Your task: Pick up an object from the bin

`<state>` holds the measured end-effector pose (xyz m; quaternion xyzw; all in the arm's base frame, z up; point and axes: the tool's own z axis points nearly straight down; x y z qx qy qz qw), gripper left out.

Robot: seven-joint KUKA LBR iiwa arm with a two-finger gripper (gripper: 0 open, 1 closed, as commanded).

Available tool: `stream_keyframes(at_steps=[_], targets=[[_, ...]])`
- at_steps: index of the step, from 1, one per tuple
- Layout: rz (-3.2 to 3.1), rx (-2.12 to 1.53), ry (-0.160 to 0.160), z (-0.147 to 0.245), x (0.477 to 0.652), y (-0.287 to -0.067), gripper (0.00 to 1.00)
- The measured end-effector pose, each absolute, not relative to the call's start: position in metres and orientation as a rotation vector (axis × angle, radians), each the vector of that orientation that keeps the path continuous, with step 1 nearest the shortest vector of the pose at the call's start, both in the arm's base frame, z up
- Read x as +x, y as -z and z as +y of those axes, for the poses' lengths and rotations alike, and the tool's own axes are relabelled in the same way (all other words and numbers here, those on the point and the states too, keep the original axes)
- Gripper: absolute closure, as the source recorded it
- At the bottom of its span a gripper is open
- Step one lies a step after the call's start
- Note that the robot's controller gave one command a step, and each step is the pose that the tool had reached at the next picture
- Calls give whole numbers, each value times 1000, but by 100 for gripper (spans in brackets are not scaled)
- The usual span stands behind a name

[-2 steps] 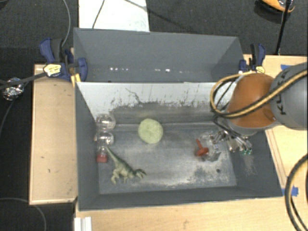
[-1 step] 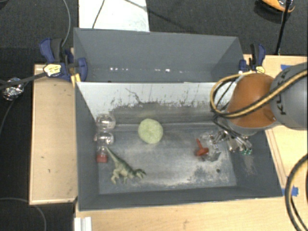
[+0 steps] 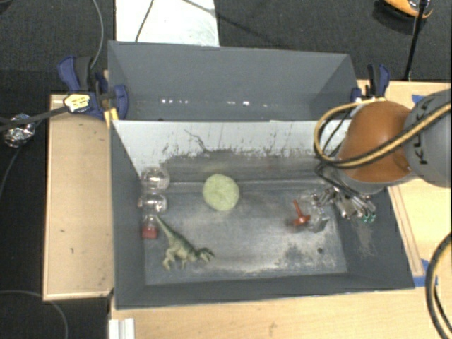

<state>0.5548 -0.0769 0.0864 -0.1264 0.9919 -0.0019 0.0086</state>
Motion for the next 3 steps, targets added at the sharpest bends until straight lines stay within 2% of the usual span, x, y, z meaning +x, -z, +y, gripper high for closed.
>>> stream_keyframes(at_steps=[1, 2, 3], targets=[[3082, -470, 9, -87, 561, -96, 100], [3085, -466, 7, -106, 551, -81, 100], [3089, -472, 5, -109, 545, -98, 100]])
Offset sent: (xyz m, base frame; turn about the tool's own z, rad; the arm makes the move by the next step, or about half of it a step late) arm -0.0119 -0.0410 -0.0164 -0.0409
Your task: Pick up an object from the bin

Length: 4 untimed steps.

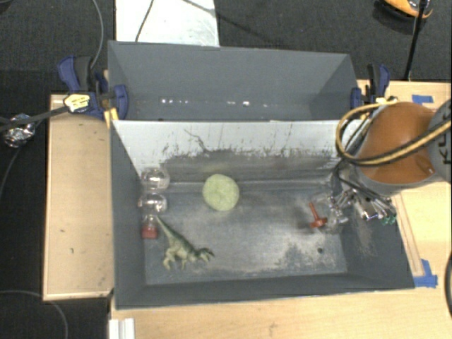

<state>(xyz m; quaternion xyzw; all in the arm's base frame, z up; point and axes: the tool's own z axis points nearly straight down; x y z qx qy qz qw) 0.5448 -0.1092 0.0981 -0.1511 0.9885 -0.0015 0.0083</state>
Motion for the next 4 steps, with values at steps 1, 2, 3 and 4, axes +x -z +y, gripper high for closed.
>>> stream_keyframes(at_steps=[1, 2, 3, 4], targets=[[3070, -497, 12, -121, 553, -113, 100], [3080, -526, 4, -134, 536, -102, 100], [3085, -492, 4, -133, 544, -142, 100], [3066, -521, 12, -136, 552, -181, 100]])
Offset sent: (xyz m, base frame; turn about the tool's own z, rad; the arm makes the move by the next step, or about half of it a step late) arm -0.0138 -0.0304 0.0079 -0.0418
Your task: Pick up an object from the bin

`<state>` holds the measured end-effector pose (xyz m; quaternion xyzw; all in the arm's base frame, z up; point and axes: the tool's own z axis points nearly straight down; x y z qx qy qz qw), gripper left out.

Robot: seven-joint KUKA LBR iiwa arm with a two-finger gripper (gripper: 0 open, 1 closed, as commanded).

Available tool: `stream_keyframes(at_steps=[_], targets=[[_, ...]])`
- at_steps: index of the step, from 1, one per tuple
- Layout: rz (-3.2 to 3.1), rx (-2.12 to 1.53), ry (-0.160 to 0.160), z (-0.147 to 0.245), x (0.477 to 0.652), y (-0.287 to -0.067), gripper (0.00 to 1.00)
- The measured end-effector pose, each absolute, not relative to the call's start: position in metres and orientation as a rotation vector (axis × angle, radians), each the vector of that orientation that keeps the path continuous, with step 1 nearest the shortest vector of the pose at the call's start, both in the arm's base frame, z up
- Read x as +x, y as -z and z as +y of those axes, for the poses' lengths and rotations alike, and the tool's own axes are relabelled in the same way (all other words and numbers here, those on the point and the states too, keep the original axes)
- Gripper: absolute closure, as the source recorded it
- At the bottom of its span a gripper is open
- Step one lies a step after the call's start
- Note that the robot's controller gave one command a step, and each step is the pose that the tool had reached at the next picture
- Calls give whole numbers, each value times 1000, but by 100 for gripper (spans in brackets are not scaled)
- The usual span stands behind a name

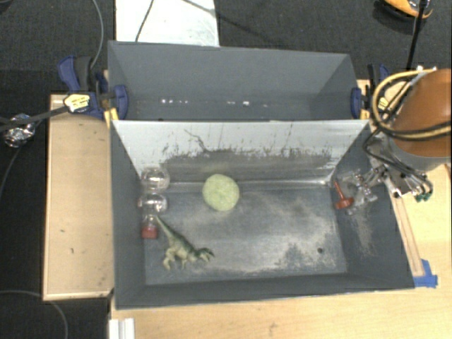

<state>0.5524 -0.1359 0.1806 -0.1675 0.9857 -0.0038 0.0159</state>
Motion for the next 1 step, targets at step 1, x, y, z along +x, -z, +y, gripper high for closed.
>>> stream_keyframes(at_steps=[1], targets=[[3074, -537, 6, -135, 540, -205, 100]])
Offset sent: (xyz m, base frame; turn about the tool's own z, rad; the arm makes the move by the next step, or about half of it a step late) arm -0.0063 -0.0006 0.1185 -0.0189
